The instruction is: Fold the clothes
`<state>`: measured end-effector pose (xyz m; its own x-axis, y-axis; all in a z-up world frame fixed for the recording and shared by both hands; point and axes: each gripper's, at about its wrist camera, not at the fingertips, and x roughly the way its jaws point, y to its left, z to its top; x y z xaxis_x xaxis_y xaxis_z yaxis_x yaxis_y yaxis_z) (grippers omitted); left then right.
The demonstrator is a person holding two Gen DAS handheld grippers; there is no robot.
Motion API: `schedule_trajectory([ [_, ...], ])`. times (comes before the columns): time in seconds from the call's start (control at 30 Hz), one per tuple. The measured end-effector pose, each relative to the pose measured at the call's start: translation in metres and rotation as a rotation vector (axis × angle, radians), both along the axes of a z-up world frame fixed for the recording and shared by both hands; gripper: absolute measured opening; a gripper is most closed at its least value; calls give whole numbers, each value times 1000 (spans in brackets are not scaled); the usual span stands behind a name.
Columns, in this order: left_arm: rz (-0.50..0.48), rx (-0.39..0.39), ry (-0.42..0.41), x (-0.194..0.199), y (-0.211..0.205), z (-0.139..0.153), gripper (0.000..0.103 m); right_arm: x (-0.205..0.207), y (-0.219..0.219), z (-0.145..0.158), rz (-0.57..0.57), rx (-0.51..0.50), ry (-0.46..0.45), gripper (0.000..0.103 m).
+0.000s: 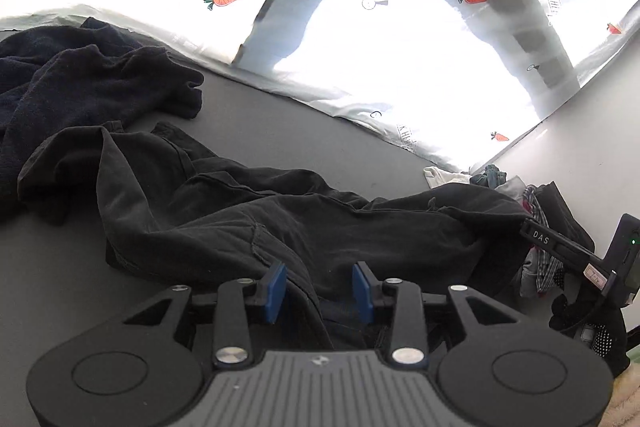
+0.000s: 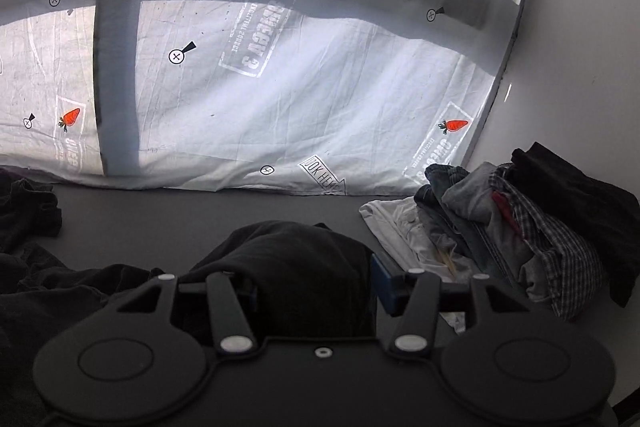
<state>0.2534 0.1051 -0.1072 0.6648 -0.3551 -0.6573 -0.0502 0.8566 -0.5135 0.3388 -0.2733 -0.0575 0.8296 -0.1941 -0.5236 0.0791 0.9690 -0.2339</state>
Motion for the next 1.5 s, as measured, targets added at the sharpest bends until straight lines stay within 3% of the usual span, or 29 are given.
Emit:
schedule_trajectory([
  [0.1, 53, 0, -70, -7, 25, 17, 48, -6, 19, 3, -11, -19, 13, 53],
  [0.17, 108, 26, -61, -7, 44, 16, 48, -9, 29, 4, -34, -23, -1, 53],
  [0.23, 169, 54, -34, -4, 64, 9, 48, -3, 34, -7, -42, -13, 19, 60],
  [0.27, 201, 62, -16, -3, 74, 3, 48, 4, 36, -18, -38, -8, 53, 71],
  [0.37, 293, 104, 58, 3, 106, -23, 50, 16, 51, -48, -57, -73, 93, 81],
  [0.43, 335, 147, 100, 8, 128, -45, 51, 17, 67, -63, -77, -162, 68, 83],
  [0.57, 397, 168, 183, 22, 173, -82, 51, 32, 86, -78, -95, -166, 28, 84],
  [0.63, 394, 169, 204, 41, 190, -94, 52, 46, 90, -86, -102, -129, 19, 85],
  [0.7, 366, 238, 201, 67, 200, -100, 55, 63, 90, -98, -115, -74, 33, 86],
  [0.83, 273, 352, 161, 121, 211, -104, 70, 102, 84, -138, -124, 58, 113, 90],
  [0.9, 241, 394, 150, 148, 217, -108, 73, 121, 81, -163, -126, 103, 154, 100],
  [1.0, 204, 443, 142, 186, 228, -119, 79, 134, 87, -184, -140, 78, 110, 103],
  [1.2, 149, 478, 164, 232, 238, -141, 79, 135, 96, -187, -167, 41, 74, 103],
  [1.27, 151, 515, 157, 233, 234, -143, 71, 134, 97, -186, -165, 39, 70, 103],
  [1.33, 153, 552, 150, 234, 231, -144, 42, 135, 97, -186, -165, 36, 69, 103],
  [1.4, 155, 588, 144, 235, 228, -145, 29, 136, 96, -186, -167, 34, 66, 103],
  [1.5, 196, 682, 141, 230, 228, -143, 23, 137, 96, -185, -166, 32, 68, 103],
])
